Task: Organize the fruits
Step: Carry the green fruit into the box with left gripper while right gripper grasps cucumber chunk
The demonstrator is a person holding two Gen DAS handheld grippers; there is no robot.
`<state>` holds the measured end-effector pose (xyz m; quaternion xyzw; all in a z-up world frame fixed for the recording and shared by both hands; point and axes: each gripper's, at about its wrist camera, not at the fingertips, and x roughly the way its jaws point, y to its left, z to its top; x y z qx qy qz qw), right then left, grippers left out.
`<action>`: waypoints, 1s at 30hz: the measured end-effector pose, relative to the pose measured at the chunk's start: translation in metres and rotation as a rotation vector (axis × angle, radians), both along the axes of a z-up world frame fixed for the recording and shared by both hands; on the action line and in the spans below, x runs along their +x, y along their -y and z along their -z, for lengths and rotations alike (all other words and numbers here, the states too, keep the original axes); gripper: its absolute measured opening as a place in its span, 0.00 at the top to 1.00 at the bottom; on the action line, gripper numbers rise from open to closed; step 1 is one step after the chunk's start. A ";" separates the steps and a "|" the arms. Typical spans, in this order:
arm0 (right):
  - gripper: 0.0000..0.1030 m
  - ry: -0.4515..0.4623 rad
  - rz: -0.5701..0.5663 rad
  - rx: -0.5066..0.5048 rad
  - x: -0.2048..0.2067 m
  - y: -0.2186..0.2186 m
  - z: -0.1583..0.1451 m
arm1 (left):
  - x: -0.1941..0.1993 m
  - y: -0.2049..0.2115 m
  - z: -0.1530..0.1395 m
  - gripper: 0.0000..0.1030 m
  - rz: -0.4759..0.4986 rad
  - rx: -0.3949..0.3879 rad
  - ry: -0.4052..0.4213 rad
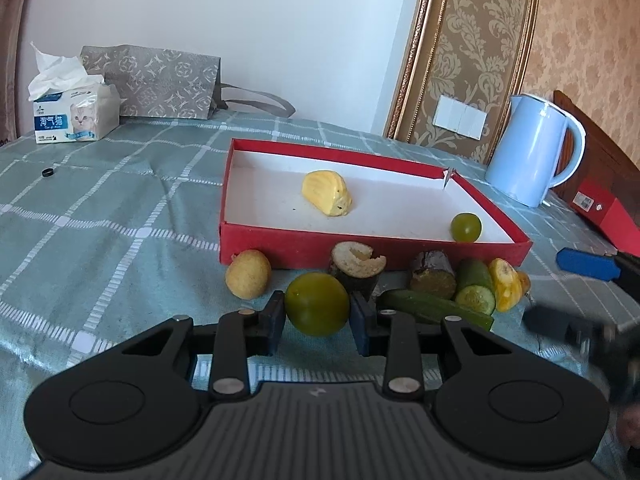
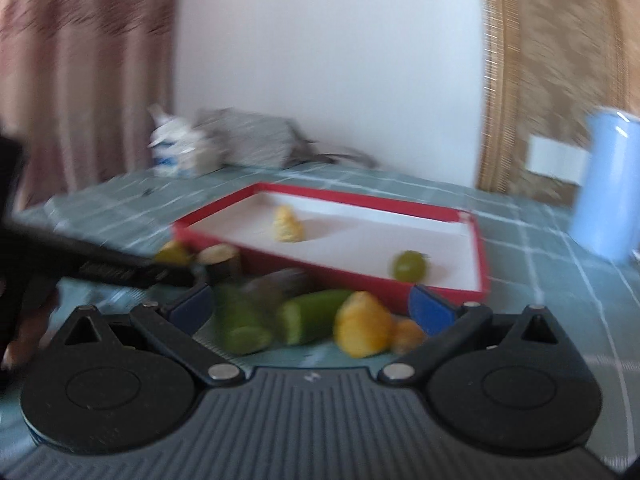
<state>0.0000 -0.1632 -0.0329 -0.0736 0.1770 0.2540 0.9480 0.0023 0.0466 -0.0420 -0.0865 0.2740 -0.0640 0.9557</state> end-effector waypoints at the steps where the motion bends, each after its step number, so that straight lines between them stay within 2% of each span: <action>1: 0.08 0.002 -0.029 -0.020 -0.002 -0.005 0.000 | 0.000 -0.001 0.000 0.68 -0.002 0.000 -0.004; 5: 0.20 -0.019 -0.098 -0.117 -0.001 -0.026 0.005 | -0.001 -0.007 0.001 0.68 -0.013 -0.020 -0.012; 7: 0.34 -0.047 -0.130 -0.132 0.003 -0.031 0.006 | -0.002 -0.010 0.002 0.68 -0.017 -0.034 -0.014; 10: 0.48 -0.076 -0.173 -0.151 0.007 -0.040 0.008 | -0.001 -0.013 0.003 0.68 -0.016 -0.050 -0.016; 16: 0.51 -0.102 -0.202 -0.215 0.015 -0.053 0.015 | -0.002 -0.014 0.003 0.68 -0.008 -0.056 -0.015; 18: 0.56 -0.108 -0.200 -0.225 0.018 -0.057 0.017 | -0.002 -0.014 0.003 0.68 -0.006 -0.061 -0.016; 22: 0.63 -0.129 -0.191 -0.216 0.025 -0.058 0.019 | -0.001 -0.014 0.003 0.68 0.000 -0.063 -0.018; 30: 0.65 -0.138 -0.178 -0.176 0.026 -0.054 0.021 | -0.001 -0.014 0.003 0.68 -0.003 -0.059 -0.015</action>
